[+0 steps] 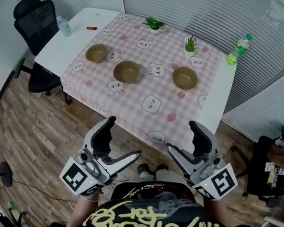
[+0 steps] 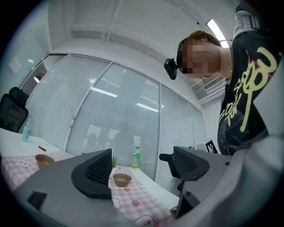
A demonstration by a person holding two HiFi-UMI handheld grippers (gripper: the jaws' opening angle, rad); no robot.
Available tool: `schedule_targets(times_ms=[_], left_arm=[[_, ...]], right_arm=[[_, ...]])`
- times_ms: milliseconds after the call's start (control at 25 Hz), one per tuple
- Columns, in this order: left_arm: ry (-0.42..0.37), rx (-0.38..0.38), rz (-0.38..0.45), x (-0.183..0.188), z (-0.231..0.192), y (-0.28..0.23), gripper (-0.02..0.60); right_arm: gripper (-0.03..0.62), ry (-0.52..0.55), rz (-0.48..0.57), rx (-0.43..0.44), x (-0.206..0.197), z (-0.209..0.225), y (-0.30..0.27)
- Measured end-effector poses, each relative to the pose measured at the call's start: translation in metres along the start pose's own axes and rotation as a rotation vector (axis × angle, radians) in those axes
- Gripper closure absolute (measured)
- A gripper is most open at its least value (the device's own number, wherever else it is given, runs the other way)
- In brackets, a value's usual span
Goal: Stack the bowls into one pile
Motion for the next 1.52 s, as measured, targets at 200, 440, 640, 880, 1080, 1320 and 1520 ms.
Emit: schedule_targets(times_ms=[200, 440, 640, 880, 1080, 1320, 1520], left_arm=[[0.014, -0.083, -0.016, -0.015, -0.008, -0.014, 0.156], [0.028, -0.121, -0.058, -0.031, -0.013, -0.039, 0.156], [0.02, -0.109, -0.099, -0.04, -0.021, -0.072, 0.156], [0.009, -0.058, -0.126, -0.054, -0.034, -0.118, 0.156], [0.004, -0.025, -0.176, -0.075, -0.053, -0.158, 0.156], [0.008, 0.018, -0.248, -0.101, -0.083, -0.195, 0.156], [0.013, 0.027, -0.322, -0.123, -0.101, -0.215, 0.155]], right_arm=[[0.275, 0.049, -0.016, -0.071, -0.005, 0.003, 0.014], [0.275, 0.055, -0.036, -0.13, -0.01, 0.023, 0.033], [0.275, 0.093, -0.065, -0.122, -0.008, 0.062, 0.029], [0.275, 0.156, -0.115, -0.06, -0.007, 0.117, 0.018], [0.275, 0.173, -0.167, -0.03, -0.02, 0.171, 0.004], [0.275, 0.227, -0.272, 0.038, -0.045, 0.221, -0.026], [0.275, 0.277, -0.351, 0.095, -0.07, 0.248, -0.047]])
Point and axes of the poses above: the fingertips, and each gripper's own axes: y backward along the fingers, z to its right, x out of its top, the point moved 10 cm from there along y, backward along the fingers, and after that the axes turned 5 degrees about -x, right-handed, at the moved point
